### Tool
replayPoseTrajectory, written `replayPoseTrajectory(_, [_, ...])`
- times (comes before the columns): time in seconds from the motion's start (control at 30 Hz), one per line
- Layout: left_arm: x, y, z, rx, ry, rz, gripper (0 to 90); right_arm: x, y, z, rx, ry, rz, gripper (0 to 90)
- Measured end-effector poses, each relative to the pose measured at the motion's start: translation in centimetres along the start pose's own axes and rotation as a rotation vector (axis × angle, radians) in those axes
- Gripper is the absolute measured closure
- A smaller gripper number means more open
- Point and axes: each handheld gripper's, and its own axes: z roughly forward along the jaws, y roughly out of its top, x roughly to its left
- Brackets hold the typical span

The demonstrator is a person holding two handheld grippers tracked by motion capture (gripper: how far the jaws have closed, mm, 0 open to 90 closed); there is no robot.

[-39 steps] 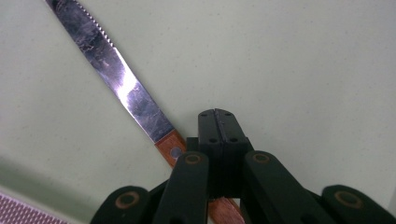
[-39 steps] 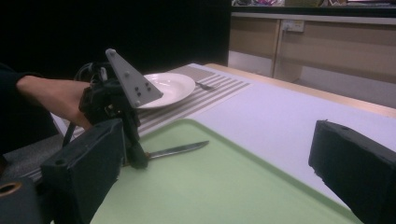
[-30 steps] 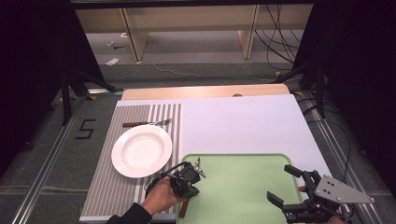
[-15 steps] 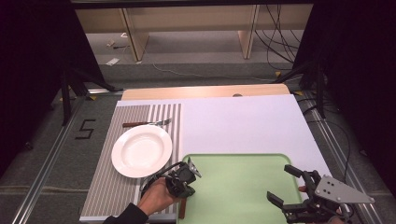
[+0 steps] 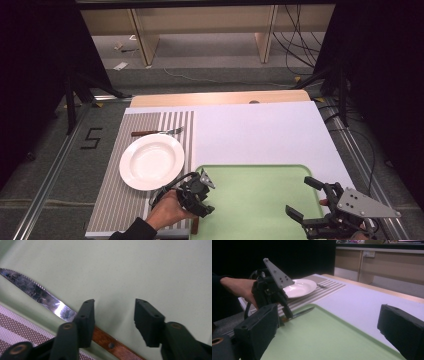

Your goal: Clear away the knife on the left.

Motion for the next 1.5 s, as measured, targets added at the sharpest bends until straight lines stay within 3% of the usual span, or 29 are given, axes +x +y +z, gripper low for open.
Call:
replayPoseTrajectory(0.2, [0.2, -0.1, -0.4, -0.059, -0.010, -0.003, 33.9, 0.0, 0.0, 0.0, -0.001, 0.000, 0.001, 4.9])
replayPoseTrajectory(0.33, [0.0, -0.1, -1.1, -0.127, -0.021, -0.014, 29.0, 0.0, 0.0, 0.0, -0.001, 0.000, 0.001, 4.9])
replayPoseTrajectory(0.6, [-0.5, -0.6, -2.6, -0.249, -0.008, -0.023, 22.7, 0.0, 0.0, 0.0, -0.003, 0.000, 0.001, 4.9])
replayPoseTrajectory(0.83, [-0.9, -1.4, -3.9, -0.395, -0.001, -0.026, 19.3, 0.0, 0.0, 0.0, -0.003, 0.001, 0.001, 4.9])
replayPoseTrajectory(1.0, [-1.1, -2.0, -4.5, -0.473, -0.005, -0.027, 19.1, 0.0, 0.0, 0.0, -0.003, 0.001, 0.002, 4.9])
replayPoseTrajectory(1.1, [-1.1, -2.3, -4.9, -0.532, -0.029, -0.041, 19.1, 0.0, 0.0, 0.0, -0.004, 0.000, 0.001, 4.9])
replayPoseTrajectory(1.27, [-1.1, -2.8, -5.1, -0.563, -0.049, -0.047, 18.7, 0.0, 0.0, -0.1, -0.001, 0.002, 0.001, 4.9])
replayPoseTrajectory(1.5, [-1.6, -3.4, -5.5, -0.596, -0.023, -0.024, 18.6, 0.0, 0.0, -0.1, -0.005, 0.001, 0.001, 4.9])
